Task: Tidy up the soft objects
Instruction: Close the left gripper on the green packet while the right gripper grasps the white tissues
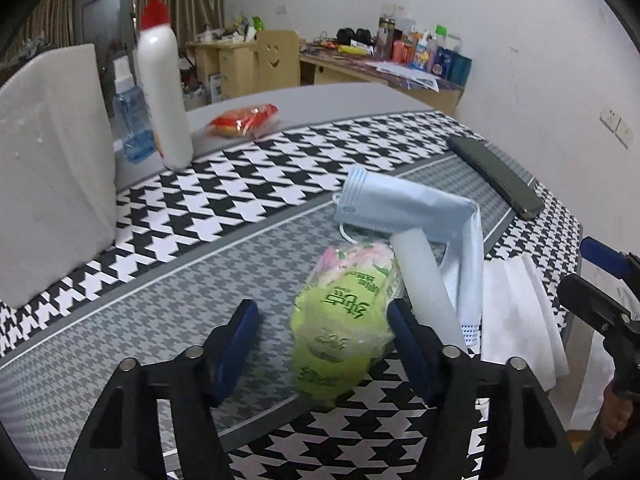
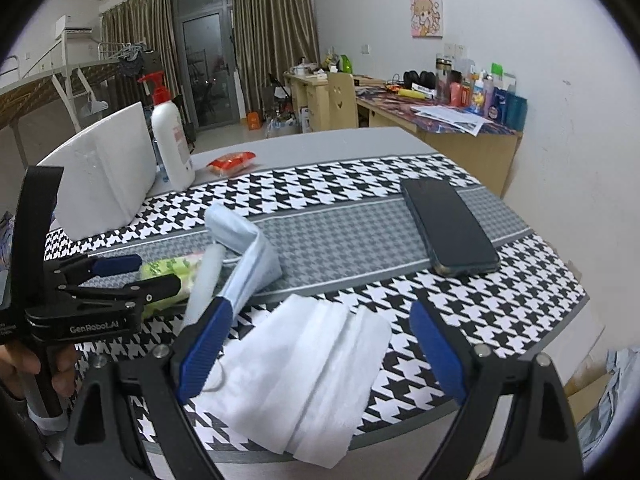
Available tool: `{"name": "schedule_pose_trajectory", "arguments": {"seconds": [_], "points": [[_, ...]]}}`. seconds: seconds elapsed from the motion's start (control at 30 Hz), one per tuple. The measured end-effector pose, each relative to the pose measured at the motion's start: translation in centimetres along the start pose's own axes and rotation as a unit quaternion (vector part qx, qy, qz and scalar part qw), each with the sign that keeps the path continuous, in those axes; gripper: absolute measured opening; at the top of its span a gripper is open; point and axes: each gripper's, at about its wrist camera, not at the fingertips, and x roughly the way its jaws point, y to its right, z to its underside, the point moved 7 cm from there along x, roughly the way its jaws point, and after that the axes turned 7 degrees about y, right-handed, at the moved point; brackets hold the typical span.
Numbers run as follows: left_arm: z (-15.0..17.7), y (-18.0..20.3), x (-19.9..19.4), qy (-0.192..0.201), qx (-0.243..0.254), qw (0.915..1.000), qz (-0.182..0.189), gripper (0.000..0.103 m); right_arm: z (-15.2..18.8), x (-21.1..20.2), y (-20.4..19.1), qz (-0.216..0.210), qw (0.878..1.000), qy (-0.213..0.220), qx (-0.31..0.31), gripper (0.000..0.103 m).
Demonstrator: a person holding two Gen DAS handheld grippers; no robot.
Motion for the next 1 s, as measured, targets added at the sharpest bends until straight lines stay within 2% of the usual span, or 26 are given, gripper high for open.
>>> {"name": "schedule_pose_trajectory", "arguments": {"seconds": [0.07, 0.27, 0.3, 0.33, 0.47, 0.7, 0.9, 1.0], "points": [[0.1, 0.1, 0.2, -0.002, 0.003, 1.0000, 0.001, 0.062, 0.3, 0.2, 0.3, 0.002, 1.000, -0.005, 0.003, 0.093], [0.0, 0.6, 0.3, 0.005, 0.021, 0.9997, 0.010, 0.061, 1.9, 0.7, 0.4, -0.002, 1.000, -0.025, 0.006, 0.093], [0.0, 0.8, 0.5, 0.003, 0.026, 0.9996, 0.011, 0.058, 2.2, 0.8, 0.3, -0.002, 1.000, -0.029, 0.006, 0.093], [0.1, 0.9, 0.7, -0.001, 0.029, 0.9995, 0.015, 0.050, 2.5, 1.0, 0.3, -0.003, 0.999, -0.034, 0.006, 0.093], [0.0, 1.2, 0.6, 0.001, 0.031, 0.9993, 0.021, 0.042, 3.6, 1.6, -0.1, -0.005, 0.999, -0.054, 0.006, 0.093], [0.1, 1.0, 1.0, 0.003, 0.020, 0.9996, 0.021, 0.039, 4.6, 2.1, -0.6, -0.005, 0.997, -0.075, 0.001, 0.092], [0.2, 0.4, 0.0, 0.014, 0.008, 0.9997, 0.018, 0.039, 4.7, 2.1, -1.0, 0.021, 0.997, -0.077, -0.020, 0.081], [0.2, 0.4, -0.6, 0.022, 0.011, 0.9996, 0.016, 0.039, 4.7, 2.0, -1.4, 0.021, 0.996, -0.080, -0.024, 0.075]]}}
